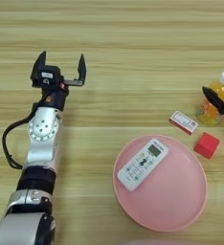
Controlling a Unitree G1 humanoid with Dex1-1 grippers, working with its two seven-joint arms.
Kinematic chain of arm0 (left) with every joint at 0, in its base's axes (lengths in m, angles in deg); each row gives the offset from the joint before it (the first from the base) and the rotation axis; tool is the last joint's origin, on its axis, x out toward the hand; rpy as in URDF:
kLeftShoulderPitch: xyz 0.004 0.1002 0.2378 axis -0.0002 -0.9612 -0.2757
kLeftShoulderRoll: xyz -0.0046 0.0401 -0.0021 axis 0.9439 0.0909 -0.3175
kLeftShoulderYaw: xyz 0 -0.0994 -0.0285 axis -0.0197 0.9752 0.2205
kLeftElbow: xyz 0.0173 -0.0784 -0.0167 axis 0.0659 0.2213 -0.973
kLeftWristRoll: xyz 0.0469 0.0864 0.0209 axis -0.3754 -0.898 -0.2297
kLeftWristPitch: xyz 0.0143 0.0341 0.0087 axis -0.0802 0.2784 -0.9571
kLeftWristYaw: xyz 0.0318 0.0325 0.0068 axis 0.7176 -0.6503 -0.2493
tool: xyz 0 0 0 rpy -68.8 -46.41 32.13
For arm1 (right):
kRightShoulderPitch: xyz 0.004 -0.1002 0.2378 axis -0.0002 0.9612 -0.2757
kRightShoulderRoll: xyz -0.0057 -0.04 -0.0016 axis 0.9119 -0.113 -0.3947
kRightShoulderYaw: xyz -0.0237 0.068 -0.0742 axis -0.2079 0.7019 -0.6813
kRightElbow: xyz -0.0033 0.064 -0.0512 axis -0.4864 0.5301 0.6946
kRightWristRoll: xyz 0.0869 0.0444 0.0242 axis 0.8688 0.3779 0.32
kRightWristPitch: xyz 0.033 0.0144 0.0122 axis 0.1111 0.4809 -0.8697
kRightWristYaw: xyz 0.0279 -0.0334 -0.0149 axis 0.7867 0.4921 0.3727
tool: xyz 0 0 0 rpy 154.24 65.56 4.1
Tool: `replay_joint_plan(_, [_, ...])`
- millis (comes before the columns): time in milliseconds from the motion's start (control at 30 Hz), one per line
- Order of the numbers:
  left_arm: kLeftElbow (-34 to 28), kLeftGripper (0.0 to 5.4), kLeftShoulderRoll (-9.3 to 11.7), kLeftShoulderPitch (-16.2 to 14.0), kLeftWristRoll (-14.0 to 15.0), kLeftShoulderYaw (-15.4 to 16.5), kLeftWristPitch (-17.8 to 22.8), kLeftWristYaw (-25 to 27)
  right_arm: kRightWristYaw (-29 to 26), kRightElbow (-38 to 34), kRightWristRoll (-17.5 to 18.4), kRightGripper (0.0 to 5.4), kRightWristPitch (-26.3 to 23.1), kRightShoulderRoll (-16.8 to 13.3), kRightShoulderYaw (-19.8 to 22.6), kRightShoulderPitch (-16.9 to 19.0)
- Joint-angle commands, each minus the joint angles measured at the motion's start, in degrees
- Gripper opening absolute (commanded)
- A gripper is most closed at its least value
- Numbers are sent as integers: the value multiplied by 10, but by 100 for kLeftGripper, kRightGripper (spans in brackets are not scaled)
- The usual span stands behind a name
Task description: Move the objects on the table
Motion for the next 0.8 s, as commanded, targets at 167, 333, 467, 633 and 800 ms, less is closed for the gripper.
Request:
replay_joint_plan(167, [7, 540, 0, 10, -1, 0, -6, 1, -10, -55, 5, 360, 9, 5, -1, -31])
replay_joint_plan(333, [10, 540, -2, 10, -2, -1, -7, 0, -11, -90, 9, 360, -4, 12, -11, -81])
replay_joint_plan(467, [10, 540, -4, 10, -4, -2, -8, -3, -15, -93, 4, 360, -11, 26, -34, -119])
replay_joint_plan(633, [7, 540, -7, 7, -5, -4, -8, -6, -16, -90, 3, 360, -28, 62, -75, -147])
replay_joint_plan(800, [4, 540, -9, 4, -6, -5, -9, -8, -17, -55, -14, 360, -24, 107, -126, -167])
